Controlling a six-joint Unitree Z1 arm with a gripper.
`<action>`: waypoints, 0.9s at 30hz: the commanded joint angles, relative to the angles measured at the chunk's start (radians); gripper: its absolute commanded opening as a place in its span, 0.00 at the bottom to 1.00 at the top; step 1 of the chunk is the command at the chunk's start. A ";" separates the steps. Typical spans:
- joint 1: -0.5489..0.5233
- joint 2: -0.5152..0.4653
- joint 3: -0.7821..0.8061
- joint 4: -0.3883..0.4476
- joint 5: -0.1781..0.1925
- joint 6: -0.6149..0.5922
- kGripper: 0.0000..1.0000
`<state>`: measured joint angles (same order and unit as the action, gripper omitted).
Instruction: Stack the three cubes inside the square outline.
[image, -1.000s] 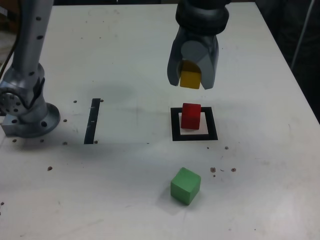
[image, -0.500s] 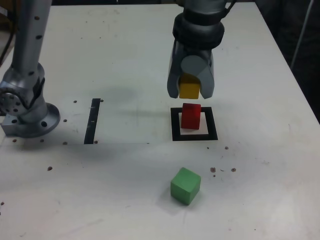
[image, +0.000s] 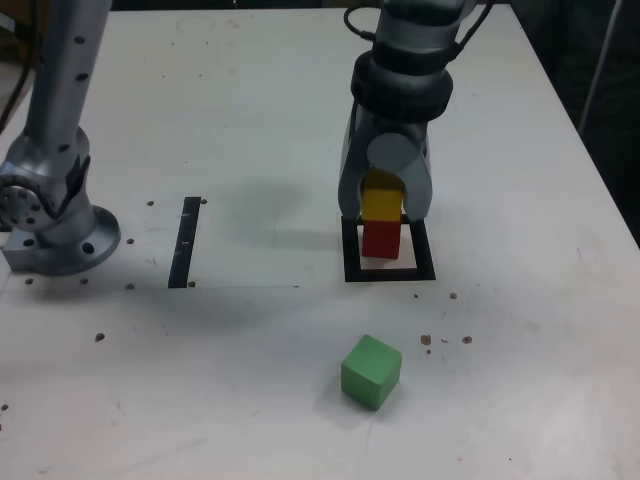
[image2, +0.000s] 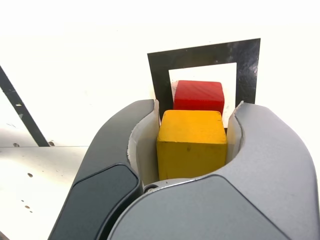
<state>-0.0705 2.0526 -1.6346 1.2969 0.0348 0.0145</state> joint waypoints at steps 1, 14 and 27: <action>-0.003 0.004 0.005 -0.003 -0.005 -0.003 0.10; -0.003 0.015 0.015 -0.019 -0.007 -0.008 0.11; -0.003 0.039 0.013 -0.006 -0.011 -0.008 0.42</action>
<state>-0.0716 2.0824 -1.6195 1.2883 0.0243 0.0074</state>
